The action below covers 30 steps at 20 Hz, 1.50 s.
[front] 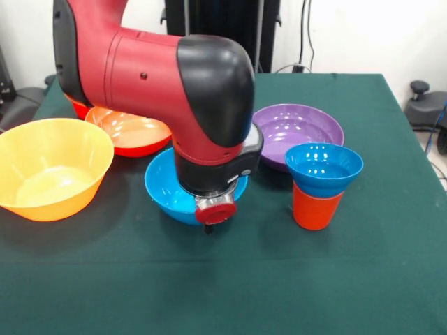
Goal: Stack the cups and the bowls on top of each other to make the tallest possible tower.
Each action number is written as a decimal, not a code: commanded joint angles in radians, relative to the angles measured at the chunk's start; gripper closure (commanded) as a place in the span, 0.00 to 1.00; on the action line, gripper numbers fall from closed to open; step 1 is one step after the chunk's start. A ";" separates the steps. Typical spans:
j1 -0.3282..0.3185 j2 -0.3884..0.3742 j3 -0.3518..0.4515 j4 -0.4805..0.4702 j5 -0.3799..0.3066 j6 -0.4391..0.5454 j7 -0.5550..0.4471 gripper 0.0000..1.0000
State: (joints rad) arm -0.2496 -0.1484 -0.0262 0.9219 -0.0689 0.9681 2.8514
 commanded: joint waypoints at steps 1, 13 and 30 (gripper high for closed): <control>-0.032 -0.002 0.176 0.106 0.003 -0.082 -0.258 1.00; 0.007 -0.038 0.110 -0.002 -0.070 0.039 -0.218 1.00; 0.030 -0.246 0.085 -0.234 -0.197 0.500 -0.479 1.00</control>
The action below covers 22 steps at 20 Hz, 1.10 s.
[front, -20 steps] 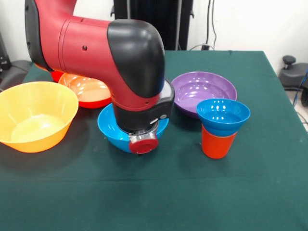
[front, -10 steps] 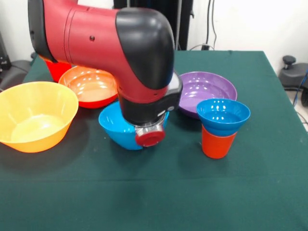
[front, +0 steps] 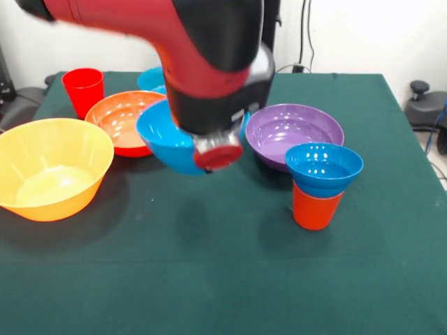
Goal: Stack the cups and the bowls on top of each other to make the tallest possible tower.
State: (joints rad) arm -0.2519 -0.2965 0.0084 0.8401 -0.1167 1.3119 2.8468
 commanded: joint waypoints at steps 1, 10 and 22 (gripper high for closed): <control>0.037 -0.110 0.052 -0.184 -0.180 0.184 -0.535 1.00; 0.026 -0.181 0.136 -0.158 -0.107 0.142 -0.644 1.00; 0.079 -0.168 0.113 -0.011 -0.053 -0.096 -0.566 1.00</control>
State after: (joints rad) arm -0.2171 -0.4814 0.0334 0.6821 -0.1637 1.2828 2.3878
